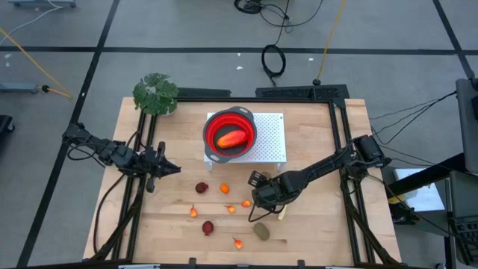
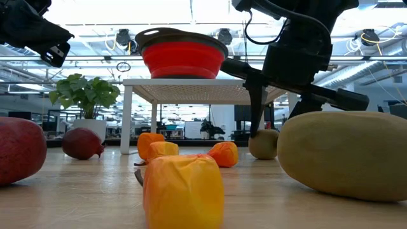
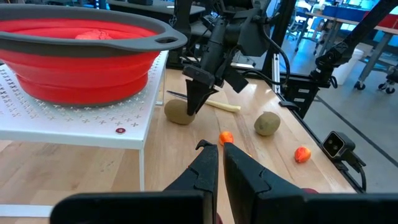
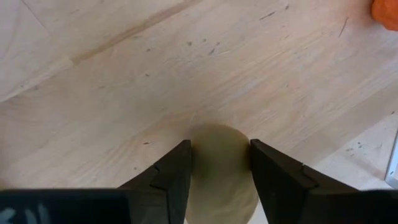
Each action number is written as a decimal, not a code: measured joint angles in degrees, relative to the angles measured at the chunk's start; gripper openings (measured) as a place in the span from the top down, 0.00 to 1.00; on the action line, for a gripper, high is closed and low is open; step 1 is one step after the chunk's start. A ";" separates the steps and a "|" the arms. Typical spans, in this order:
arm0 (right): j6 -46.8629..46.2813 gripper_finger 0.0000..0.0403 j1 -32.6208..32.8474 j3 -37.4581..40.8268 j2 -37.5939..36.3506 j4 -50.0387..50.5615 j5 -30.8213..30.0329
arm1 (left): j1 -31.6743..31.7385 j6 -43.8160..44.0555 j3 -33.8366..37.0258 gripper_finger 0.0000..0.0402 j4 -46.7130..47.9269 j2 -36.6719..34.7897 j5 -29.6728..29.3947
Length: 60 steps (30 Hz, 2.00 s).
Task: Pick & Place Fruit
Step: Put the brown kiwi into the orange strainer bowl on the shelf
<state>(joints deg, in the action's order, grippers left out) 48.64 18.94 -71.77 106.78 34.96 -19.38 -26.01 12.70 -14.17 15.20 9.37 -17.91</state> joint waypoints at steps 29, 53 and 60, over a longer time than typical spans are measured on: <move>-28.97 0.64 4.42 0.04 -4.21 -13.38 -0.11 | -0.01 1.30 0.00 0.94 -0.56 -0.02 0.00; -65.17 0.64 1.50 0.02 -14.19 -46.24 5.02 | -0.01 0.95 0.00 0.94 -1.79 -0.02 1.46; -76.54 0.64 -2.02 0.04 -14.16 -51.72 13.71 | -0.01 0.97 0.00 0.94 -1.79 -0.02 1.55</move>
<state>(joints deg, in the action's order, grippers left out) -27.90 16.92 -71.72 92.62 -16.76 -5.66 -26.02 13.67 -14.17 13.41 9.34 -16.36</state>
